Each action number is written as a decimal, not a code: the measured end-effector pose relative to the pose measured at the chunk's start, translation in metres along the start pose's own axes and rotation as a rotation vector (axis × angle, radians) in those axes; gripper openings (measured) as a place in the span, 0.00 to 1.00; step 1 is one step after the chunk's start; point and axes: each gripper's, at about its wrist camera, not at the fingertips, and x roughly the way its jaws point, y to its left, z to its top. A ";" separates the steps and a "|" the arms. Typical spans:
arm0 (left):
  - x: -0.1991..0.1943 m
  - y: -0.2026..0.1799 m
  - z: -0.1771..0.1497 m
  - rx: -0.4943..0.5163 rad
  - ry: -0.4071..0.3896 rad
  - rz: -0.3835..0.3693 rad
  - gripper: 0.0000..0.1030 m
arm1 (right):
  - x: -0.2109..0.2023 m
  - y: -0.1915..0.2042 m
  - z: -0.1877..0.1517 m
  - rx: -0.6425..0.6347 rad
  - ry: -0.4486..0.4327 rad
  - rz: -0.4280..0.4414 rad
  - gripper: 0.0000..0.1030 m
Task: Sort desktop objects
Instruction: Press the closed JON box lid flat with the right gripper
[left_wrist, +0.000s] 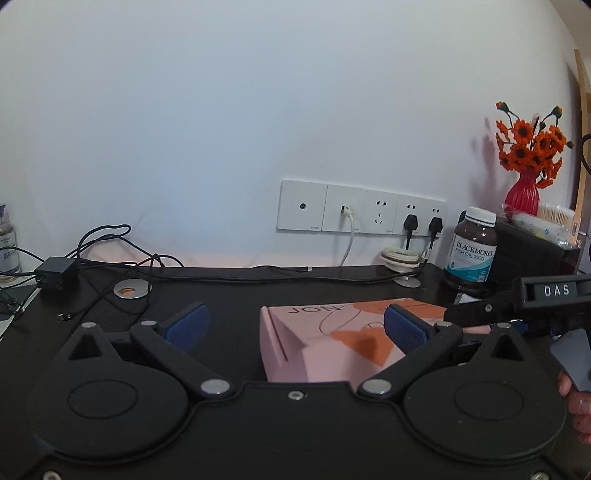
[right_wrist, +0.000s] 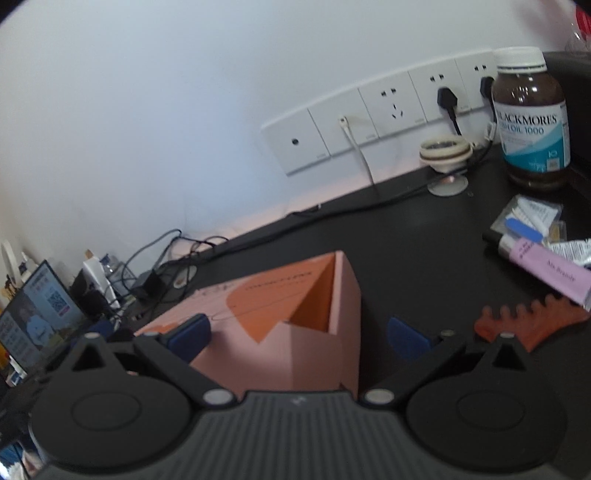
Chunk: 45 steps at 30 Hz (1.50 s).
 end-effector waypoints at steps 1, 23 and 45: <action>0.002 -0.002 -0.001 0.015 0.007 0.012 1.00 | 0.002 0.001 -0.003 -0.005 0.006 -0.006 0.99; 0.028 -0.011 -0.025 0.101 0.066 0.073 1.00 | 0.030 0.001 -0.014 -0.061 0.033 -0.011 0.99; 0.064 0.012 -0.019 -0.026 0.079 0.029 1.00 | 0.088 -0.010 0.013 0.043 0.080 0.098 0.99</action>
